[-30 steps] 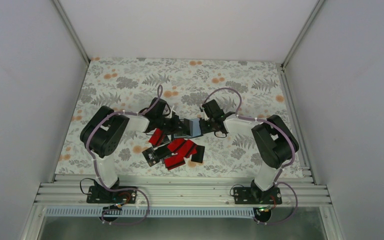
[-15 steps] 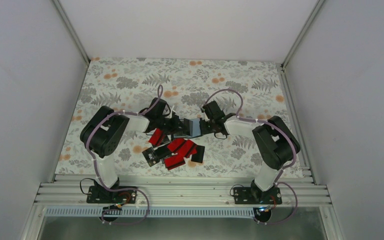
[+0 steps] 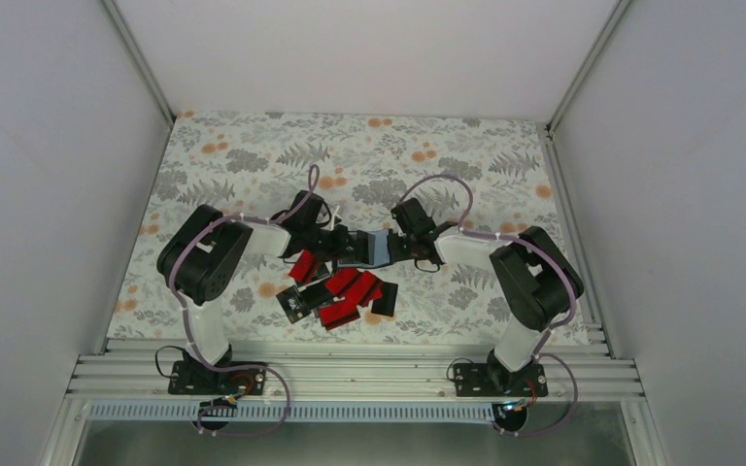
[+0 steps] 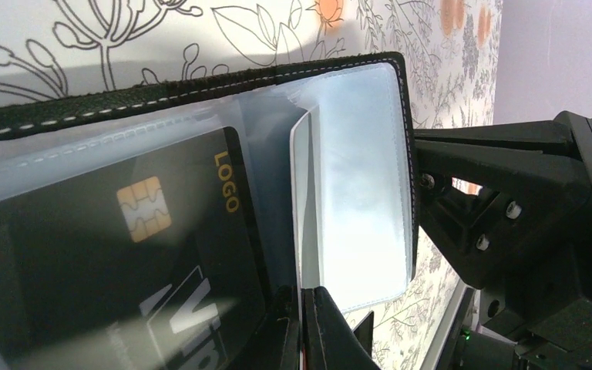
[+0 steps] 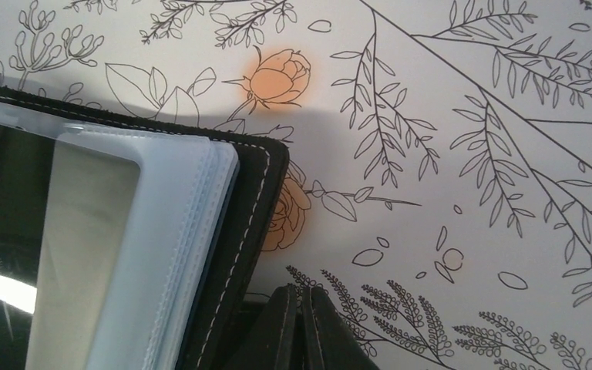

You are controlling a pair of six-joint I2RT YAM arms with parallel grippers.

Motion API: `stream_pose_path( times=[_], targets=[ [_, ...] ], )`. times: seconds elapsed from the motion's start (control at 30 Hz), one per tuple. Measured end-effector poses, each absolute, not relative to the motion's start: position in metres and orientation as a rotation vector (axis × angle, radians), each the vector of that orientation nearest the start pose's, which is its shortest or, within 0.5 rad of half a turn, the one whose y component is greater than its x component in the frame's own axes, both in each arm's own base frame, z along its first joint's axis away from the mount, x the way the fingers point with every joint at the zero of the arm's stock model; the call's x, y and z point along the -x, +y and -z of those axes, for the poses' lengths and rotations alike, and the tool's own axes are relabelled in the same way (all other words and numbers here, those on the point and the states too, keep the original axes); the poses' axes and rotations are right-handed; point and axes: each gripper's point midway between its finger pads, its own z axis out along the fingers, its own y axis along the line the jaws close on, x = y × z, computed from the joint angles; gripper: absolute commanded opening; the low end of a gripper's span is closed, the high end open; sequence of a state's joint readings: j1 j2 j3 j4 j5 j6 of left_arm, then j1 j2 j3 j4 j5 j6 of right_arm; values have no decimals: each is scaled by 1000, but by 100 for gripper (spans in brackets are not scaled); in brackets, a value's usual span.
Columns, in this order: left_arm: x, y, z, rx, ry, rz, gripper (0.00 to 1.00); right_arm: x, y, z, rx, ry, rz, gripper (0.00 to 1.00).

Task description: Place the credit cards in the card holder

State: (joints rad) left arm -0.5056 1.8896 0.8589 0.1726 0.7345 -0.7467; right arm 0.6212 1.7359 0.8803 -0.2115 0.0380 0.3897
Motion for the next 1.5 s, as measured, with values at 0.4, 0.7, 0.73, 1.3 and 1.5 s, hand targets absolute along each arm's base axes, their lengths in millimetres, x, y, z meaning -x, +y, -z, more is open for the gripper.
stream_pose_path(
  times=[0.4, 0.7, 0.73, 1.3, 1.5],
  targets=[
    [-305, -300, -30, -140, 2648, 1369, 3, -313, 222, -12, 271, 2630, -314, 4],
    [-302, -303, -33, -108, 2619, 1476, 3, -313, 222, -12, 244, 2617, -286, 4],
    [-302, -304, -34, -99, 2616, 1492, 3, -314, 222, -12, 244, 2615, -283, 7],
    [-300, -301, -31, -177, 2664, 1380, 3, -275, 222, -51, 352, 2720, -350, 49],
    [-300, -301, -31, -187, 2677, 1351, 3, -276, 252, -92, 398, 2650, -573, 40]
  ],
)
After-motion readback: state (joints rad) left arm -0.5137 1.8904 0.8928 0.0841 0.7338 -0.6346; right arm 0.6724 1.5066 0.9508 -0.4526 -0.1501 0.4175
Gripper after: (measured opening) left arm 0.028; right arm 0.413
